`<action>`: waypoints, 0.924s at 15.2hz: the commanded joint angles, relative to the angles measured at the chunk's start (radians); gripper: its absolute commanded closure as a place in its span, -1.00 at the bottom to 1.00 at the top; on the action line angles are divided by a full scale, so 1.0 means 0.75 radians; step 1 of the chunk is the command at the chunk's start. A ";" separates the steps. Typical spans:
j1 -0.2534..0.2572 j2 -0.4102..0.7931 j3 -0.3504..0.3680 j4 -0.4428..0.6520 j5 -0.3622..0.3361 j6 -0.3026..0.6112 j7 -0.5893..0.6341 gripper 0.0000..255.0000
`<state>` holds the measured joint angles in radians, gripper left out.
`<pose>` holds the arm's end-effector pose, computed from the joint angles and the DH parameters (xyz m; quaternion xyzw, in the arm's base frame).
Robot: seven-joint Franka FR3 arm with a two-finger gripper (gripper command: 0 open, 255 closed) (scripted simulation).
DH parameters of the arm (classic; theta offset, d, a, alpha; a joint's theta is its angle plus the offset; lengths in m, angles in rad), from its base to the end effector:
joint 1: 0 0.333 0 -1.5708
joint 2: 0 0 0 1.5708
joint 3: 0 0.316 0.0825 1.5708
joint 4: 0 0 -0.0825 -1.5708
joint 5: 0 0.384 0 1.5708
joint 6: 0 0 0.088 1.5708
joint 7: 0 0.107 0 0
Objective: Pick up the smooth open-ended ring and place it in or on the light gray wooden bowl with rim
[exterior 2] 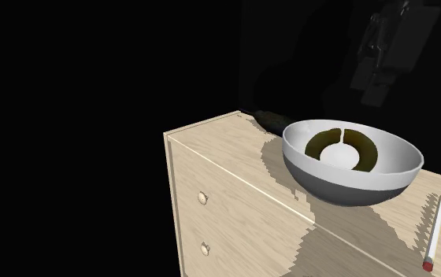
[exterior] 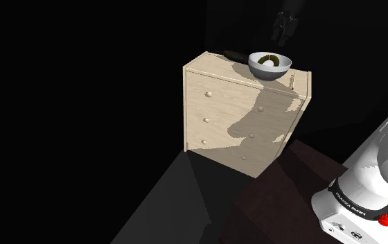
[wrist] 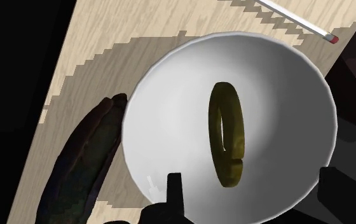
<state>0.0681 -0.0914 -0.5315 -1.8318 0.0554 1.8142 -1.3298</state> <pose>0.4846 -0.2479 0.5648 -0.9084 -0.4139 -0.0582 0.0076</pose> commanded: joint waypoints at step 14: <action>-0.004 0.008 -0.006 0.178 0.003 -0.171 -0.001 -1.00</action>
